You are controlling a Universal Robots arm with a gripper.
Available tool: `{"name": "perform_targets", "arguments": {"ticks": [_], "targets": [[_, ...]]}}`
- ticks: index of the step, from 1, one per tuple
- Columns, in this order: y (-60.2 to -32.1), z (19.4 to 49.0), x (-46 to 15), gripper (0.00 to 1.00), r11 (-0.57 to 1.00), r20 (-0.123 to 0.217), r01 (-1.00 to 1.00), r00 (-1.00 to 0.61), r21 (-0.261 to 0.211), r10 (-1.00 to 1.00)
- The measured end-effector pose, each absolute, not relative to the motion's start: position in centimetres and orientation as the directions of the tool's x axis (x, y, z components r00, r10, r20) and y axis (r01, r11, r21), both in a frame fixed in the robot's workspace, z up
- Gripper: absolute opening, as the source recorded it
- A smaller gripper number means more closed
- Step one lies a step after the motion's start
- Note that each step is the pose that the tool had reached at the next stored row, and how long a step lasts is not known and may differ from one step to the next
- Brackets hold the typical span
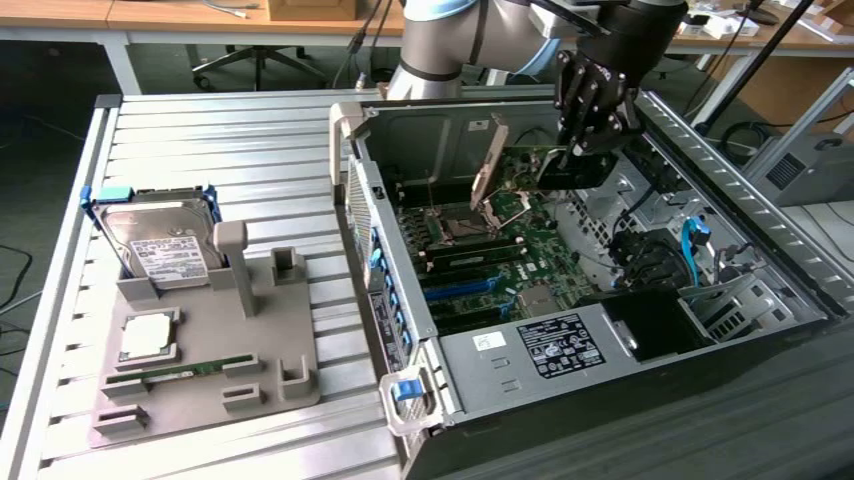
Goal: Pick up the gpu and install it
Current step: 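Insert the gpu into the slot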
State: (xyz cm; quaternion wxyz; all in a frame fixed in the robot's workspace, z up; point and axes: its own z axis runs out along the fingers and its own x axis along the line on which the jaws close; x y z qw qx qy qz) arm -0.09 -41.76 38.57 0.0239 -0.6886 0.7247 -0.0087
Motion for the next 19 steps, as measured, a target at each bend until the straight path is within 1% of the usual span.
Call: {"name": "perform_targets", "arguments": {"ticks": [5,8,19], "targets": [[-41.76,38.55,-0.09,0.27,0.023,-0.023,-0.999,-0.022,-0.046,-1.0],[-41.76,38.49,-0.09,0.27,-0.045,-0.022,-0.998,0.046,-0.046,-0.999],[-41.76,38.43,-0.09,0.27,-0.115,-0.022,-0.992,0.116,-0.046,-0.993]]}}
